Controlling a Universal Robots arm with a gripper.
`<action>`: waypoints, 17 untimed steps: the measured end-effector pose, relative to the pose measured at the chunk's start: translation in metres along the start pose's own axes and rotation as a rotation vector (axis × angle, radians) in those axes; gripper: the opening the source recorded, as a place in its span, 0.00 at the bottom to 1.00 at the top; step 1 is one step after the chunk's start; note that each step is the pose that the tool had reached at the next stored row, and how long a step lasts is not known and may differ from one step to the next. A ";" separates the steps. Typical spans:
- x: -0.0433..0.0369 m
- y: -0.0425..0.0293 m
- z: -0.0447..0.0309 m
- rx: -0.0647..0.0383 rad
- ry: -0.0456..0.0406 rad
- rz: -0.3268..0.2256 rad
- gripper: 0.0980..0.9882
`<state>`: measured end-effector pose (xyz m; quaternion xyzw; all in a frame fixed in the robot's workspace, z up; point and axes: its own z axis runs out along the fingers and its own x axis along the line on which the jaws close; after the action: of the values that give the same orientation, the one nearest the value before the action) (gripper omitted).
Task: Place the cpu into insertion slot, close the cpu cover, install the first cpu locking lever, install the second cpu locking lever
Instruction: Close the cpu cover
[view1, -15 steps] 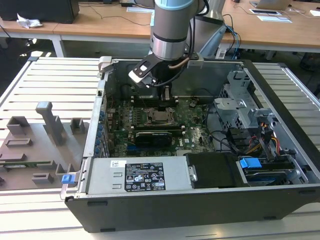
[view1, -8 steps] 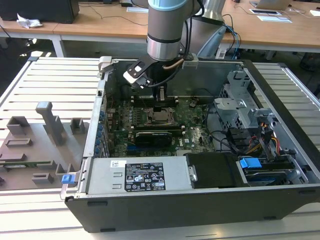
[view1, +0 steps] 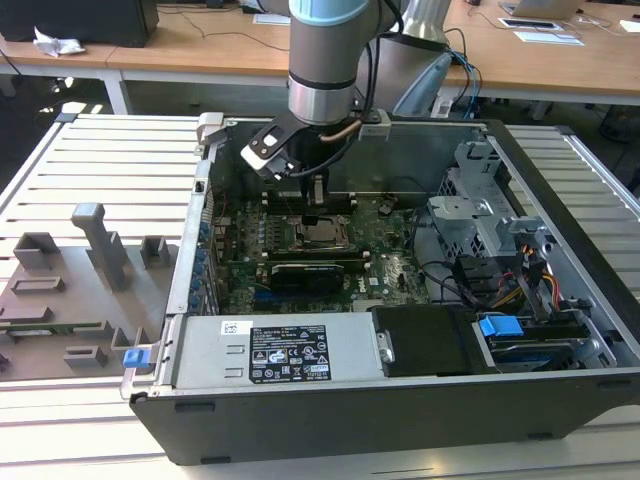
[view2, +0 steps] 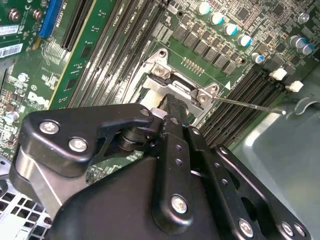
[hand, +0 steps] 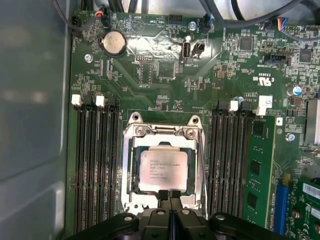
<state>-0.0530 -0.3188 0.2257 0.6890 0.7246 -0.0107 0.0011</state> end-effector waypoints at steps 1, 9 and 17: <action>0.0001 -0.0007 0.0008 0.000 0.0000 0.000 0.01; 0.0022 -0.0115 0.0165 0.000 0.0000 0.000 0.01; 0.0031 -0.0095 0.0205 0.000 0.0001 -0.001 0.01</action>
<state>-0.0629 -0.3165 0.2052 0.6885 0.7251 -0.0106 0.0011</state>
